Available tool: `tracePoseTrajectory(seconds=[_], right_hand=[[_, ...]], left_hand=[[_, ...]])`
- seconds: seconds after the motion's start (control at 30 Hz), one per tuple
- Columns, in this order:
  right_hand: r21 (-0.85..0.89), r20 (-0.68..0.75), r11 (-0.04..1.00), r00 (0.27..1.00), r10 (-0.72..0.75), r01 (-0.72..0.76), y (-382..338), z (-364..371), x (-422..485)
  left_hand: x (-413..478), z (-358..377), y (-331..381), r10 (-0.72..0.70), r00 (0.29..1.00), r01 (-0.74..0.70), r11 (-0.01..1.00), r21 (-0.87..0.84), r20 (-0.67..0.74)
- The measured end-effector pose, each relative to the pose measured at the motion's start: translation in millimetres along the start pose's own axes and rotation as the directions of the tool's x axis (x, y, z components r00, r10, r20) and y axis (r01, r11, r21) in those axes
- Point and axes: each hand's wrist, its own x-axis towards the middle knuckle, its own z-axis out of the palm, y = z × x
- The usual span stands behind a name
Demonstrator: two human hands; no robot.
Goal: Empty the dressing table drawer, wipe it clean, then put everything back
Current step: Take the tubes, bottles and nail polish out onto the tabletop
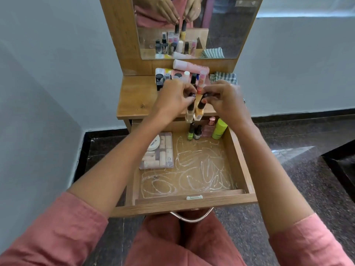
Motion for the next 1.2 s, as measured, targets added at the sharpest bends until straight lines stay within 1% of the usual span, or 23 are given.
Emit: tracePoseTrajectory(seconds=[0.1, 0.2, 0.37, 0.67, 0.87, 1.03, 1.2], right_hand=[[-0.031, -0.053, 1.000, 0.999, -0.006, 0.004, 1.3, -3.3, 18.3], [-0.044, -0.073, 0.999, 0.997, -0.004, 0.001, 5.1, 0.4, 34.5], [-0.071, -0.061, 0.997, 0.998, 0.023, -0.027, 11.3, 10.0, 53.3], [-0.074, -0.013, 0.996, 0.999, 0.038, -0.039, 23.8, 23.3, 64.9], [-0.083, -0.018, 0.996, 1.000, 0.024, -0.025, 26.9, 28.2, 68.0], [-0.062, -0.031, 0.998, 0.999, 0.031, -0.033, 25.1, 29.3, 65.2], [-0.039, -0.026, 0.999, 0.999, 0.020, -0.021, 24.5, 28.0, 61.1]], left_hand=[[20.5, -5.2, 5.9, 0.025, 1.000, -0.024, 0.999, 0.037, -0.018], [38.6, -5.6, 5.5, 0.022, 0.999, -0.019, 0.997, 0.080, -0.032], [56.9, 1.9, 0.7, 0.009, 1.000, -0.009, 0.989, 0.150, 0.001], [66.2, 10.5, -10.0, 0.040, 0.999, -0.034, 0.965, 0.262, -0.019], [67.5, 11.0, -12.5, 0.045, 0.998, -0.028, 0.943, 0.331, -0.044], [66.2, 11.8, -13.3, 0.050, 0.998, -0.033, 0.939, 0.342, -0.041], [62.6, 11.1, -8.8, 0.059, 0.996, -0.038, 0.956, 0.291, -0.063]])
